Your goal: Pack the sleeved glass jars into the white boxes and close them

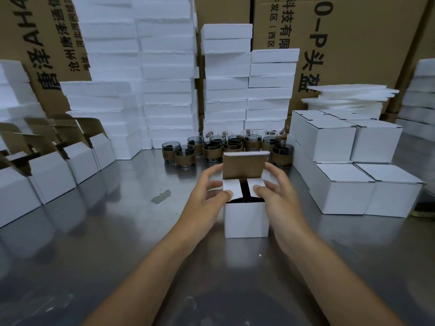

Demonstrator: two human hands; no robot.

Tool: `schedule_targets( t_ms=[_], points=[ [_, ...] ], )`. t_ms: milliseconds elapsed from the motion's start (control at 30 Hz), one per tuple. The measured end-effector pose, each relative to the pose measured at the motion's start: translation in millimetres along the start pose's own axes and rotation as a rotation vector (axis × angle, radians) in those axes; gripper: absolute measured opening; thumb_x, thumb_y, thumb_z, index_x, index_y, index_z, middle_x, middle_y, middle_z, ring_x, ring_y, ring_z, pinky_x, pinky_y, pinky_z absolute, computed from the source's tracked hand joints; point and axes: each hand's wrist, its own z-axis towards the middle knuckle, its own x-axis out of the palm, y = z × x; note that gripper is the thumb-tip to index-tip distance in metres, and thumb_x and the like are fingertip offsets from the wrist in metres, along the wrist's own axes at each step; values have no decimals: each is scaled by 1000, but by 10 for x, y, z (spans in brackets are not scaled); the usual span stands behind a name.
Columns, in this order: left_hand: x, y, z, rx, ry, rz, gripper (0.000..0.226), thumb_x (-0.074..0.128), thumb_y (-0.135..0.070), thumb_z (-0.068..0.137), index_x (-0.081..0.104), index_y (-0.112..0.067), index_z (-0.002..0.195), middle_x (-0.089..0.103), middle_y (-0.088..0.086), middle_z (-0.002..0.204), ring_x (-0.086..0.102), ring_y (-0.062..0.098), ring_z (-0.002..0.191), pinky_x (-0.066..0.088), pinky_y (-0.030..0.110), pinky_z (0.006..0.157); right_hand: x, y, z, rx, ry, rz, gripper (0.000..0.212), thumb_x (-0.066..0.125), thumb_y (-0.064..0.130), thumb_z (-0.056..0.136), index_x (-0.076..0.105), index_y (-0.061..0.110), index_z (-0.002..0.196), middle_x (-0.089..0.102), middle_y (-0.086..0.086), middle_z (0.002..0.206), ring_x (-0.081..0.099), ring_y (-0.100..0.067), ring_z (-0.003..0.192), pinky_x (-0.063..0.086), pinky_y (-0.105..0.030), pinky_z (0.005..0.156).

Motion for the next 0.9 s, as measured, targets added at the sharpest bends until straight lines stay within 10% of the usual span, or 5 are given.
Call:
schedule_targets(
  t_ms=[267,467,667,900],
  points=[
    [-23,62,19,8,2,-51,21,58,-17,90,56,-37,94,63,-7,107,62,4,100,47,13,78,21,-28,44,108,-85,76,28,41,30,98,62,27,81,63,0,94,58,-11,87,43,-27,80],
    [-27,70,46,-29,-40,-123,23,50,-25,93,61,-42,83,64,-12,99,58,9,103,40,18,76,30,32,-84,-89,4,-104,54,32,68,72,55,24,93,56,17,86,46,26,64,31,6,55],
    [-53,105,64,-41,-16,-196,29,43,-61,75,65,-43,82,65,-15,96,58,7,105,40,28,93,-11,-21,-43,-181,22,-107,33,44,54,83,56,25,90,60,14,85,52,13,71,37,-1,61],
    [-117,148,57,-19,23,-201,11,56,-46,77,65,-40,80,63,-18,83,58,-2,85,39,22,80,-44,-125,-40,-349,81,-207,23,46,48,82,56,28,87,61,12,87,55,4,80,41,-11,64]
  ],
)
